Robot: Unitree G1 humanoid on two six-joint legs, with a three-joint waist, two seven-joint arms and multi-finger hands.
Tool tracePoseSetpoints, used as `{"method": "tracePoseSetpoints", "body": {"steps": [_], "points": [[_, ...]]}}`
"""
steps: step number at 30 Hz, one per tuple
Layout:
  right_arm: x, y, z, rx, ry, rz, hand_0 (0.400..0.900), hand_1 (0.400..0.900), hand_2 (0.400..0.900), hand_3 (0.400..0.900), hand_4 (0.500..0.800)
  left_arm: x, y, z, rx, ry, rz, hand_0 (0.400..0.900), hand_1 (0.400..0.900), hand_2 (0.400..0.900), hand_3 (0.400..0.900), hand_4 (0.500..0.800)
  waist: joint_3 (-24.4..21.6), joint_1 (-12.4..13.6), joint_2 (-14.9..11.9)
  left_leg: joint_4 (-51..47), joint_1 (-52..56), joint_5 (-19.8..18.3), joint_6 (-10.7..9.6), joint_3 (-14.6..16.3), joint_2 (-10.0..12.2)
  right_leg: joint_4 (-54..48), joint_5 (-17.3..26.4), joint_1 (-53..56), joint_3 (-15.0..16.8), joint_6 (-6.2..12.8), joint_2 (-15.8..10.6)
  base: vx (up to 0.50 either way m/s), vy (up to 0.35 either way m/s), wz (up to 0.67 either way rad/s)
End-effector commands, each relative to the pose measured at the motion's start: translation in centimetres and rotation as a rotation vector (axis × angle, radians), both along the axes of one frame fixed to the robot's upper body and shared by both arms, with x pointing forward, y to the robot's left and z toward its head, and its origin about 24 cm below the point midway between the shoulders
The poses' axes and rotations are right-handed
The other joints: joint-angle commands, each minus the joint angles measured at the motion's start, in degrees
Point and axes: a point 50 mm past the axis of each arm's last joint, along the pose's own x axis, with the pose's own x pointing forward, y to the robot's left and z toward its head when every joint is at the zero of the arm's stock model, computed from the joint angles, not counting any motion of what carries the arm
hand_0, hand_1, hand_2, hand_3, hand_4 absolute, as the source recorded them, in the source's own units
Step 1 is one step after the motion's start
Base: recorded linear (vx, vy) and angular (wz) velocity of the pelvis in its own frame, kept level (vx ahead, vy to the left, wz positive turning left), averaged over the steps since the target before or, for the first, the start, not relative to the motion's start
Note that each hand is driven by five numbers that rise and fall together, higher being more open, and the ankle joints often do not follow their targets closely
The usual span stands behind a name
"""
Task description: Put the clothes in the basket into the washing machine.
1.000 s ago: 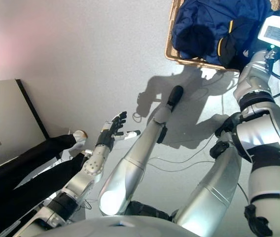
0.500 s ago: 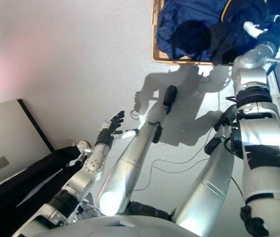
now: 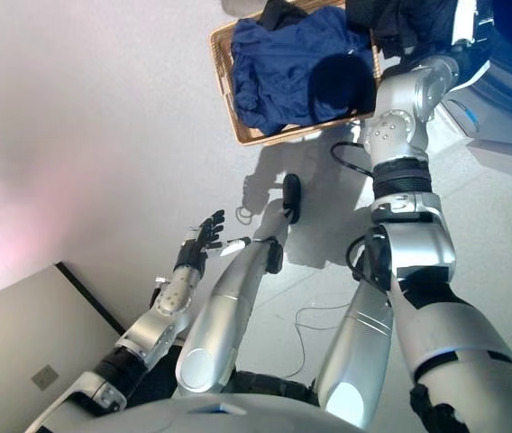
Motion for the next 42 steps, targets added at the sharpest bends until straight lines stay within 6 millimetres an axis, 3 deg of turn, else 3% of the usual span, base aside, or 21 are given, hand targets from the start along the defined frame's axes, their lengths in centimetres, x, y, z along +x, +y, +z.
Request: {"method": "tracePoseSetpoints", "body": {"steps": [1,7,9,12,20,26,30,31,32,33,34,36,38,42], "points": [[-4.9,-2.3,9.7,-0.024,-0.425,-0.151,0.400,0.400,0.400,0.400,0.500,-1.5,1.0,-1.0,-0.004,0.043,0.030,0.900,0.900,0.900,0.900,0.800,-1.11,-2.24,6.83,0.64,3.53,-6.65,-3.12,-3.05,-0.27,3.11,-3.95,1.64,-2.47,0.46,1.53,0.04,0.004,-0.10],[-3.7,-3.3,9.5,-0.024,-0.297,-0.145,0.400,0.400,0.400,0.400,0.500,-2.0,1.1,-1.5,-0.004,0.067,0.015,0.900,0.900,0.900,0.900,0.800,-2.34,-1.70,8.46,-1.87,5.60,-5.89,-3.34,-2.43,-0.98,2.38,-3.60,2.49,-2.00,0.54,1.15,0.03,0.010,-0.01],[-3.3,-3.6,9.3,-0.059,-0.235,-0.158,0.900,0.900,0.900,0.900,0.800,-2.0,1.2,-1.5,-0.005,0.065,0.023,0.900,0.900,0.900,0.900,0.800,-2.67,-1.55,8.72,-2.32,5.70,-5.57,-3.40,-2.57,-1.04,2.17,-3.50,2.68,-2.24,0.54,1.00,0.01,-0.001,0.02],[-2.3,-3.5,8.2,-0.060,-0.170,-0.128,0.900,0.900,0.900,0.900,0.800,-2.1,1.0,-1.6,-0.001,0.072,0.018,0.900,0.900,0.900,0.900,0.800,-2.75,-1.71,8.60,-2.60,5.73,-5.46,-3.41,-2.69,-1.09,1.99,-3.22,2.73,-2.36,0.37,1.32,0.01,-0.004,0.01],[-0.1,-0.5,4.3,-0.092,-0.031,-0.042,0.900,0.900,0.900,0.900,0.800,-1.4,0.4,-1.1,-0.004,0.046,0.025,0.900,0.900,0.900,0.900,0.800,-1.92,-2.77,6.82,-1.95,5.78,-5.64,-3.42,-2.81,-0.76,1.72,-3.10,3.66,-2.44,-0.19,2.22,0.00,-0.004,0.00],[1.2,1.0,-0.4,-0.120,0.066,0.058,0.900,0.900,0.900,0.900,0.800,-0.8,0.4,-0.6,-0.009,0.027,0.033,0.900,0.900,0.900,0.900,0.800,-1.73,-3.27,3.97,0.17,6.97,-6.59,-3.16,-3.41,-0.14,1.63,-3.10,7.25,-3.61,-0.47,2.73,0.00,-0.036,0.00],[1.4,2.2,-5.0,-0.248,0.210,0.099,0.900,0.900,0.900,0.900,0.800,-0.8,1.0,-0.9,0.003,0.037,0.068,0.900,0.900,0.900,0.900,0.800,-1.79,-3.98,1.14,0.12,9.35,-6.81,-3.27,-4.13,0.58,0.21,-2.65,10.96,-4.86,-0.60,3.57,0.01,-0.049,-0.02],[1.3,2.5,-6.4,-0.267,0.247,0.108,0.900,0.900,0.900,0.900,0.800,-0.8,1.1,-1.0,0.001,0.039,0.076,0.900,0.900,0.900,0.900,0.800,-1.84,-4.23,0.44,0.10,9.95,-6.91,-3.29,-4.12,0.71,-0.24,-2.51,11.93,-5.08,-0.66,3.72,0.03,-0.048,-0.08],[0.9,2.9,-9.7,-0.315,0.344,0.128,0.900,0.900,0.900,0.900,0.800,-0.9,1.3,-1.1,-0.003,0.045,0.096,0.900,0.900,0.900,0.900,0.800,-2.18,-4.64,-0.95,-0.16,11.40,-7.01,-3.31,-4.31,1.06,-0.92,-2.36,13.76,-5.51,-0.76,4.07,0.01,-0.030,-0.04],[0.9,3.0,-9.8,-0.315,0.347,0.129,0.900,0.900,0.900,0.900,0.800,-1.0,1.3,-1.2,-0.002,0.047,0.097,0.900,0.900,0.900,0.900,0.800,-2.16,-4.80,-1.03,-0.43,11.51,-6.51,-3.28,-4.33,0.95,-1.31,-1.89,13.95,-5.57,-0.80,3.98,0.02,-0.032,-0.06],[0.5,3.3,-11.8,-0.350,0.400,0.157,0.900,0.900,0.900,0.900,0.800,-1.1,1.4,-1.5,0.002,0.059,0.106,0.900,0.900,0.900,0.900,0.800,-2.39,-5.08,-1.79,-0.88,12.53,-6.52,-3.33,-4.29,1.18,-1.85,-1.86,15.05,-5.92,-0.80,4.15,0.04,-0.042,-0.04],[-1.3,3.5,-18.0,-0.430,0.584,0.213,0.900,0.900,0.900,0.900,0.800,-1.4,1.8,-1.8,0.004,0.071,0.134,0.900,0.900,0.900,0.900,0.800,-2.96,-5.61,-3.34,-1.79,15.64,-6.93,-3.46,-4.64,1.64,-2.96,-2.23,18.70,-6.74,-0.85,4.86,0.08,-0.051,-0.09],[-3.2,2.2,-22.6,-0.525,0.766,0.259,0.900,0.900,0.900,0.900,0.800,-1.8,2.7,-2.2,0.014,0.092,0.157,0.900,0.900,0.900,0.900,0.800,-3.79,-5.84,-4.37,-2.98,18.22,-6.83,-3.62,-5.04,1.97,-4.19,-2.35,21.48,-7.48,-0.82,5.34,0.08,-0.056,-0.02],[-8.8,-2.5,-30.6,-0.793,1.231,0.326,0.900,0.900,0.900,0.900,0.800,-2.9,4.6,-3.9,0.061,0.169,0.176,0.900,0.900,0.900,0.900,0.800,-6.15,-5.39,-5.39,-6.19,24.21,-6.35,-3.69,-6.11,2.60,-6.11,-2.58,27.44,-8.88,-0.56,6.16,0.11,-0.074,0.05]]}}
